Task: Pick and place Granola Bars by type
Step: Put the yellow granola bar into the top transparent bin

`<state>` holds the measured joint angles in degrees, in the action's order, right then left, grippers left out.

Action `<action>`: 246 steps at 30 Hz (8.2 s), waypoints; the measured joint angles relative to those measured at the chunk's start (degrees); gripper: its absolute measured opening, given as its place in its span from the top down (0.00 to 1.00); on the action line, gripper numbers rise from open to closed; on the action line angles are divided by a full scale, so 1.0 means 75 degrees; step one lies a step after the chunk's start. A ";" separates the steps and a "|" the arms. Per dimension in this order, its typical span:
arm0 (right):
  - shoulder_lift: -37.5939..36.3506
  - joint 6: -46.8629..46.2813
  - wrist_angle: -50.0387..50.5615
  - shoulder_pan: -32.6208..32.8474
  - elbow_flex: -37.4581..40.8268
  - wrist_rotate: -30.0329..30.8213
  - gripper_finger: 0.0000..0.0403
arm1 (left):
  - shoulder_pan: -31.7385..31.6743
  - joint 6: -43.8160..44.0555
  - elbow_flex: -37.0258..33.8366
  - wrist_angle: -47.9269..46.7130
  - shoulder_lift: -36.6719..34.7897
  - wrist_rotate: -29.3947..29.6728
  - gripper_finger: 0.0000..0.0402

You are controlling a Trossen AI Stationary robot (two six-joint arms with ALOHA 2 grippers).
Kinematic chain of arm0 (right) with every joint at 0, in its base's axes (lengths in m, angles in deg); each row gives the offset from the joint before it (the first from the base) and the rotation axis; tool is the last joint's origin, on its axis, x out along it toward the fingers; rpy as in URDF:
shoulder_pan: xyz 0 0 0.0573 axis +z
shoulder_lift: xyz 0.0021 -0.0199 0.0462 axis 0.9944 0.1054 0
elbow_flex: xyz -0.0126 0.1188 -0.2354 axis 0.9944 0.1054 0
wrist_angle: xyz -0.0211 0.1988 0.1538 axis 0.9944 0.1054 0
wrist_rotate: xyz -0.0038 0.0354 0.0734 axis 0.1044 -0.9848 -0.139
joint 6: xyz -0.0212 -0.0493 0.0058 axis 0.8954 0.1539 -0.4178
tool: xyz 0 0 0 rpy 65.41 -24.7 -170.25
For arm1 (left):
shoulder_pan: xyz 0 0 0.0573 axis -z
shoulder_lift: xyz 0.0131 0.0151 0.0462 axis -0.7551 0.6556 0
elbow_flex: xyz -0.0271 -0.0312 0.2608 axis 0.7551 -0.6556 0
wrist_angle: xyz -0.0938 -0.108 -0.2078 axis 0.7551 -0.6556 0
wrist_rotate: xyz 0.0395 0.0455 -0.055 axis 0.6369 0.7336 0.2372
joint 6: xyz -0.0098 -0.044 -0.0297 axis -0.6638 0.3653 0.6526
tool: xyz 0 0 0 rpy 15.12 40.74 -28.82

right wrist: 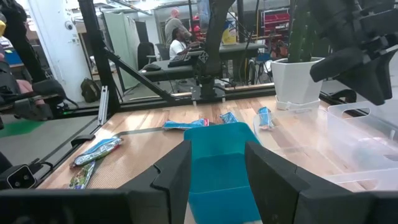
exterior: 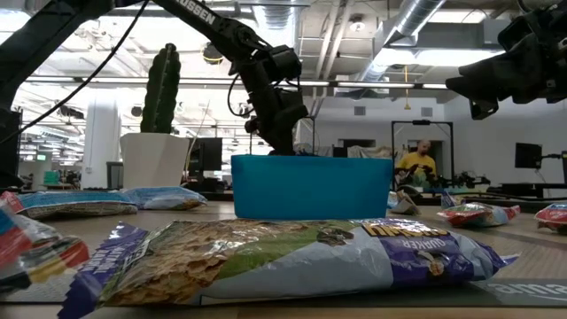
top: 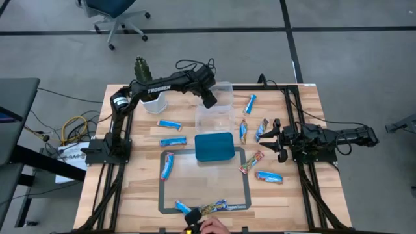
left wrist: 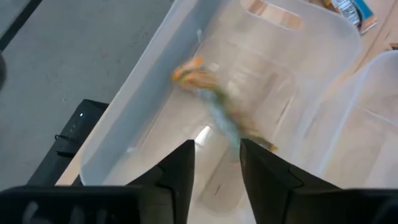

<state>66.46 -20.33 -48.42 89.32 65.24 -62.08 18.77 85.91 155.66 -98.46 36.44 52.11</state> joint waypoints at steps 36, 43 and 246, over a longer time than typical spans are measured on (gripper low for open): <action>0.0000 0.0000 0.0003 0.0000 0.0000 0.0000 0.64 | 0.1239 -0.1889 -0.6621 -0.1402 -0.6611 -0.0192 0.68; -0.0003 0.0003 0.0000 0.0000 0.0000 -0.0003 0.64 | 0.1297 -0.2772 -0.6997 -0.0992 -0.6171 0.0073 0.65; -0.0003 0.0003 0.0000 0.0000 0.0000 -0.0003 0.64 | 0.2462 0.1875 -1.1008 0.5325 -1.0875 -0.1806 0.69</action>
<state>66.44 -20.30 -48.42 89.32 65.24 -62.10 37.24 99.98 73.10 -58.53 -45.12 38.57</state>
